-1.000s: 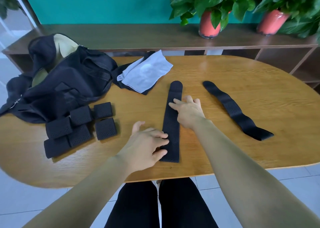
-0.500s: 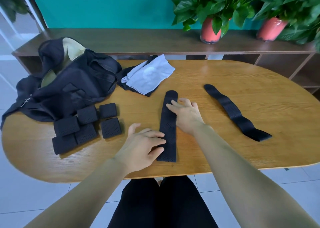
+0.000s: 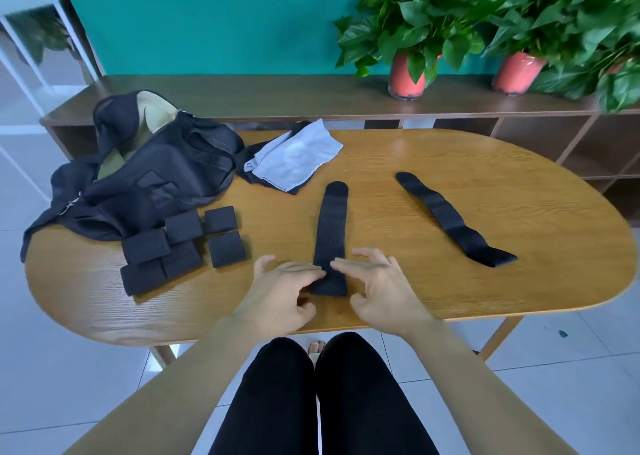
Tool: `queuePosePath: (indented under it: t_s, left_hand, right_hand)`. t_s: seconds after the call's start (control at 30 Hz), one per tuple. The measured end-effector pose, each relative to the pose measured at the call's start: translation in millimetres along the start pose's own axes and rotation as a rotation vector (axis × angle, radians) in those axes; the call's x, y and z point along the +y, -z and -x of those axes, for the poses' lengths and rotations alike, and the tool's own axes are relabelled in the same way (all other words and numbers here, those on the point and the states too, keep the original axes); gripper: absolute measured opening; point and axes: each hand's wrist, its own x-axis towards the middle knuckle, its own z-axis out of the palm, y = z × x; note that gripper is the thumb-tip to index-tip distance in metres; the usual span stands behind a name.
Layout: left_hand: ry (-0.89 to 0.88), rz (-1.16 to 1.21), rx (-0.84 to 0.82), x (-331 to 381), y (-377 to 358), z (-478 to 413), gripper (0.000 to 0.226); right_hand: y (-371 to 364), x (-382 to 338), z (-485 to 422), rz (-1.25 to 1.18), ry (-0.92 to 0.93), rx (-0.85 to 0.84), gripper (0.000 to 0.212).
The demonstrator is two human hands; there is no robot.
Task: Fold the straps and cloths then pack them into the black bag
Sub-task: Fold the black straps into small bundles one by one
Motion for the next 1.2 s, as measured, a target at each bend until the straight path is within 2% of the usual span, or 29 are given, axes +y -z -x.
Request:
queuePosePath:
  t_s: [0.07, 0.13, 0.23, 0.33, 0.53, 0.73, 0.83, 1.13, 1.2]
  left_hand:
    - [0.021, 0.026, 0.034, 1.1, -2.9, 0.3, 0.047]
    - [0.051, 0.050, 0.062, 3.2, -4.3, 0.5, 0.040]
    - [0.122, 0.093, 0.107, 8.0, -5.7, -1.0, 0.032]
    - [0.211, 0.143, 0.181, 11.7, -7.6, -4.4, 0.008]
    - [0.346, 0.135, 0.289, 15.8, -13.2, -11.4, 0.015]
    - [0.416, 0.034, 0.282, 19.8, -14.3, -19.7, 0.015]
    - [0.414, -0.041, 0.284, 21.9, -14.2, -20.2, 0.021]
    - [0.400, -0.148, 0.293, 20.0, -19.7, -19.4, 0.015]
    - [0.402, -0.154, 0.270, 20.5, -17.6, -19.5, 0.025]
  right_hand:
    - [-0.6, -3.5, 7.9, -0.017, -0.037, -0.052, 0.062]
    - [-7.2, -0.8, 9.8, -0.022, -0.089, -0.035, 0.058]
    - [-19.4, 4.2, 4.4, -0.099, -0.202, 0.081, 0.044]
    - [-26.8, 3.6, -4.3, -0.175, -0.257, 0.201, 0.031]
    - [-38.8, 0.7, -15.3, -0.225, -0.376, 0.378, 0.020]
    - [-51.4, -1.7, -23.3, -0.200, -0.464, 0.454, 0.018]
    - [-58.1, 0.6, -25.7, -0.130, -0.448, 0.483, 0.016]
    - [-64.7, 3.8, -28.5, -0.039, -0.402, 0.523, 0.009]
    - [-66.3, 4.3, -28.9, -0.030, -0.396, 0.533, 0.012]
